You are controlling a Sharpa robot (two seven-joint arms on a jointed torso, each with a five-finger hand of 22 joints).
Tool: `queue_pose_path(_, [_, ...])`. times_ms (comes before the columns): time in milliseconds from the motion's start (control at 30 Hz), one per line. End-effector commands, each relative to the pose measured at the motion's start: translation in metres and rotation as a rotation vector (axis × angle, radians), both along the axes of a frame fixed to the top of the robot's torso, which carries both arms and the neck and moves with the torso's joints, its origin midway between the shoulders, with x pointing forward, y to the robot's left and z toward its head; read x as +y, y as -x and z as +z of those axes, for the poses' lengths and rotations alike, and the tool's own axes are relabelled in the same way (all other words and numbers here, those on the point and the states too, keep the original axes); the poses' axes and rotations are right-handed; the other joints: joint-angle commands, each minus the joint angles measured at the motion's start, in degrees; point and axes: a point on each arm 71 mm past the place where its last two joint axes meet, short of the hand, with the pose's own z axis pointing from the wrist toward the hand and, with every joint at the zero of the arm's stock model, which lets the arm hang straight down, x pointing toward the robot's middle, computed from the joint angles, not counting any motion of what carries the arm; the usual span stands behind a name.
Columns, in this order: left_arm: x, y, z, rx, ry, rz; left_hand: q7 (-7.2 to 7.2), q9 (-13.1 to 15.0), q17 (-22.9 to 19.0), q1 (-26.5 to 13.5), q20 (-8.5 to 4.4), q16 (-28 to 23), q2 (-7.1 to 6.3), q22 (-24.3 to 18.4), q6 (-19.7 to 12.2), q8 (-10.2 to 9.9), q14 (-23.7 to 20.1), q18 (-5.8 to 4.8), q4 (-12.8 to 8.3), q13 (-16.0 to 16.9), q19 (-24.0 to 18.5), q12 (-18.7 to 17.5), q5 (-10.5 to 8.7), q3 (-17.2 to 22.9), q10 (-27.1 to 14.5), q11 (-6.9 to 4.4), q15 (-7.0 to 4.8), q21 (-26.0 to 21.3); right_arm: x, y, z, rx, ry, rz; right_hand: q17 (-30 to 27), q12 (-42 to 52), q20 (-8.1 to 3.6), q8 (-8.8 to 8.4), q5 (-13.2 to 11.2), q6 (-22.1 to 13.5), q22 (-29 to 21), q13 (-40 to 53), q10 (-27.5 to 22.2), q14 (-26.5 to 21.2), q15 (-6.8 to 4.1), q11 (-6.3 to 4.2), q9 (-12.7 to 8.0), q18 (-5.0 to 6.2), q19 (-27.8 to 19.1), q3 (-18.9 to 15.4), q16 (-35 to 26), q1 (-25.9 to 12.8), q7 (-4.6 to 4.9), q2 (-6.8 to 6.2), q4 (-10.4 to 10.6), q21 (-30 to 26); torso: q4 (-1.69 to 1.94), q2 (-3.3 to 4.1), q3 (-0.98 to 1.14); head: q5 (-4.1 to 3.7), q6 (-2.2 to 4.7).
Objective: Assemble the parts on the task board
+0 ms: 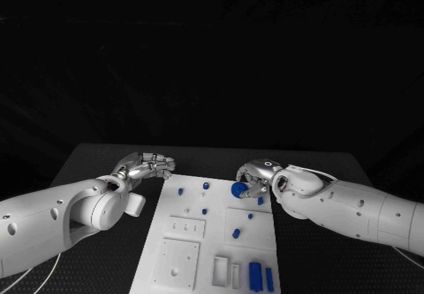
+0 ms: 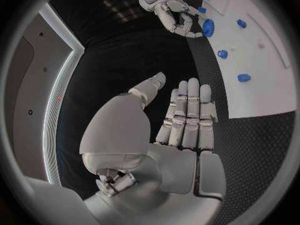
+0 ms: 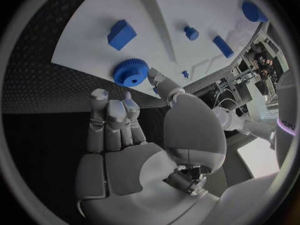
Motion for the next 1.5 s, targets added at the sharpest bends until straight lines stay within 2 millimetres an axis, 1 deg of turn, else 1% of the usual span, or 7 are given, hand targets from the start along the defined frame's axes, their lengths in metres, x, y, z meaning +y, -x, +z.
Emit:
queue_pose_path(33, [-0.003, 0.001, 0.001, -0.004, 0.011, -0.018, 0.15, 0.10, 0.08, -0.55, -0.09, 0.19, -0.13, 1.07, 0.15, -0.12, -0.24, 0.87, -0.26, 0.09, -0.30, -0.27, -0.31, -0.03, 0.40, -0.02, 0.02, 0.23, 0.001, 0.001, -0.004, 0.024, 0.011, 0.020, 0.26, 0.30, -1.18, 0.44, -1.07, 3.44, 0.98, 0.08, -3.84, 0.25, -0.32, -0.31, 0.15, 1.73, 0.57, 1.57, -0.03, 0.33, 0.44, 0.70, 0.53, 0.37, -0.07, 0.01, 0.02, 0.12, -0.05])
queue_pose_path(300, [-0.003, 0.001, 0.001, -0.003, 0.011, -0.019, 0.17, 0.10, 0.08, -0.66, -0.09, 0.19, -0.12, 1.06, 0.12, -0.15, -0.25, 0.87, -0.31, 0.09, -0.31, -0.32, -0.31, 0.01, 0.35, 0.01, 0.02, 0.25, -0.001, -0.002, -0.007, 0.031, 0.020, 0.014, 0.92, 0.32, -1.15, 0.59, -3.25, 4.27, 0.92, 0.02, -3.68, 0.45, -0.56, -0.57, 0.26, 1.73, 0.38, 5.55, -0.41, 1.04, 0.16, 1.13, 2.00, 0.91, -0.09, -0.01, -0.01, 0.03, -0.22])
queue_pose_path(767, [-0.003, 0.001, 0.001, 0.000, 0.011, -0.021, 0.22, 0.12, 0.09, -0.93, -0.09, 0.18, -0.10, 1.06, 0.02, -0.21, -0.27, 0.87, -0.41, 0.10, -0.33, -0.43, -0.31, 0.09, 0.26, 0.06, 0.02, 0.30, -0.001, -0.003, -0.012, 0.043, 0.028, 0.006, 1.14, 0.26, -1.11, 0.39, -3.21, 4.07, 0.91, -0.02, -3.74, 0.50, -0.51, -0.50, 0.21, 1.73, 0.26, 6.32, -0.54, 0.96, 0.24, 0.91, 2.21, 1.09, 0.00, -0.06, -0.02, -0.07, -0.55])
queue_pose_path(1100, [-0.004, 0.002, 0.001, 0.001, 0.011, -0.025, 0.23, 0.13, 0.09, -0.97, -0.09, 0.18, -0.12, 1.05, -0.01, -0.23, -0.28, 0.88, -0.50, 0.11, -0.35, -0.46, -0.31, 0.14, 0.24, 0.07, 0.02, 0.32, 0.001, -0.003, -0.019, 0.056, 0.062, 0.014, 1.23, 0.27, -1.12, 0.42, -3.14, 4.15, 0.92, -0.02, -3.74, 0.52, -0.48, -0.49, 0.24, 1.73, 0.23, 6.38, -0.58, 0.89, 0.23, 0.84, 2.17, 1.18, -0.12, -0.09, -0.05, -0.07, -0.78])
queue_pose_path(1200, [-0.003, 0.002, 0.001, 0.002, 0.010, -0.025, 0.23, 0.13, 0.10, -0.97, -0.10, 0.18, -0.12, 1.05, -0.02, -0.23, -0.28, 0.88, -0.51, 0.11, -0.36, -0.47, -0.31, 0.16, 0.24, 0.07, 0.02, 0.32, -0.002, -0.003, -0.021, 0.058, 0.076, 0.012, 1.39, 0.28, -1.14, 0.71, -3.83, 4.74, 0.88, -0.03, -3.70, 0.55, -0.59, -0.63, 0.40, 1.73, 0.14, 7.26, -0.68, 1.53, 0.08, 1.30, 1.96, 1.27, -0.06, -0.11, -0.04, -0.23, -0.87])
queue_pose_path(1333, [-0.003, 0.002, 0.001, 0.002, 0.009, -0.022, 0.23, 0.13, 0.10, -0.97, -0.10, 0.18, -0.12, 1.05, -0.02, -0.23, -0.28, 0.88, -0.54, 0.11, -0.36, -0.47, -0.31, 0.18, 0.24, 0.07, 0.02, 0.33, -0.003, -0.003, -0.023, 0.047, 0.099, 0.021, 1.67, 0.32, -1.12, 1.12, -4.37, 5.67, 0.84, -0.06, -3.52, 0.65, -0.82, -0.90, 0.65, 1.73, 0.07, 9.04, -0.81, 2.53, -0.21, 1.63, 1.60, 1.46, -0.13, -0.13, -0.04, -0.15, -0.93])
queue_pose_path(1500, [-0.003, 0.002, 0.001, 0.001, 0.010, -0.024, 0.23, 0.14, 0.10, -0.98, -0.10, 0.18, -0.10, 1.05, -0.01, -0.23, -0.29, 0.88, -0.57, 0.12, -0.36, -0.47, -0.31, 0.21, 0.25, 0.07, 0.02, 0.34, -0.003, -0.002, -0.023, 0.028, 0.129, 0.037, 2.06, 0.36, -1.02, 2.40, -4.57, 8.08, 0.82, -0.17, -2.97, 0.82, -1.43, -1.63, 1.52, 1.73, 0.13, 10.69, -0.98, 3.15, -1.04, 2.23, 1.14, 1.85, -0.15, -0.12, -0.02, -0.23, -0.94])
